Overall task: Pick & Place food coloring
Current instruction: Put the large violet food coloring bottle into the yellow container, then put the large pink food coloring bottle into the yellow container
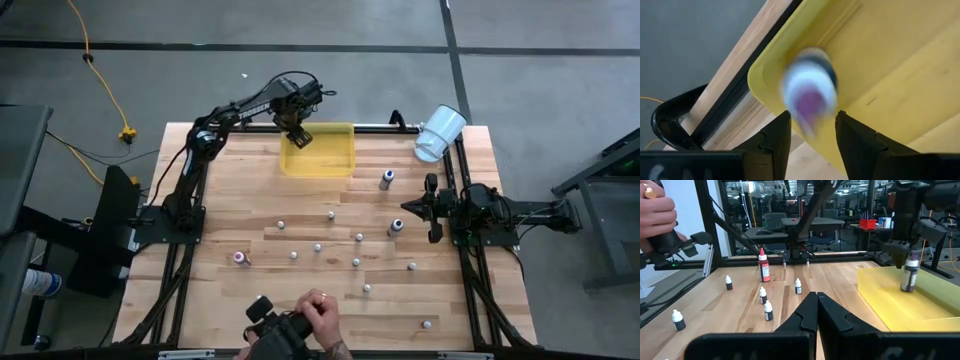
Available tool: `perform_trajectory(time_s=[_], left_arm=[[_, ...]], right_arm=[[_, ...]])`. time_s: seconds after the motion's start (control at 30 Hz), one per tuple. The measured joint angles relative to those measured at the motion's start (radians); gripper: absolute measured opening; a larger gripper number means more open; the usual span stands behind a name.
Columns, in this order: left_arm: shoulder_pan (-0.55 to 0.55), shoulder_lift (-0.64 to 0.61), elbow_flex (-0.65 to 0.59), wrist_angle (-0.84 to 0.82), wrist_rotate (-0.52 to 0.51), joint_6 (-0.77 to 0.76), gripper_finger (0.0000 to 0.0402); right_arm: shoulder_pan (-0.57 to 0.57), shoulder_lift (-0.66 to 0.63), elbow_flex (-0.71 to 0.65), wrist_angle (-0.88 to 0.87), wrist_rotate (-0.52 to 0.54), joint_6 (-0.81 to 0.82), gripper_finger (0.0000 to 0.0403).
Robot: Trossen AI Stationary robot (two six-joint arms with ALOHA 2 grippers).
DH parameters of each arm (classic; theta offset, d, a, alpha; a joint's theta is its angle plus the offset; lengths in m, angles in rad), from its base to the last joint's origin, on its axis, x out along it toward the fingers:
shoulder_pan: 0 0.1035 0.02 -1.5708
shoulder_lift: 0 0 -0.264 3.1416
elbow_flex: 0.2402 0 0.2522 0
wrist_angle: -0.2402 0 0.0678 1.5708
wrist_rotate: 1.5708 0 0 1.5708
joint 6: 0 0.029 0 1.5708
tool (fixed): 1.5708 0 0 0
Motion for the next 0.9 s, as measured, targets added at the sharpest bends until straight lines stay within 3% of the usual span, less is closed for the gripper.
perform_trajectory(time_s=[0.37,0.77,0.9], left_arm=[[0.000,0.005,0.007,-0.013,-0.083,-0.008,0.0145],[-0.031,-0.016,0.212,-0.225,-0.079,-0.061,0.0145],[-0.069,-0.066,0.227,-0.276,-0.044,-0.101,0.0145]], right_arm=[[0.000,0.000,0.000,0.000,0.000,0.000,0.0000],[0.000,0.000,0.000,0.000,0.000,0.000,0.0000],[0.000,0.000,0.000,0.000,0.000,0.000,0.0000]])
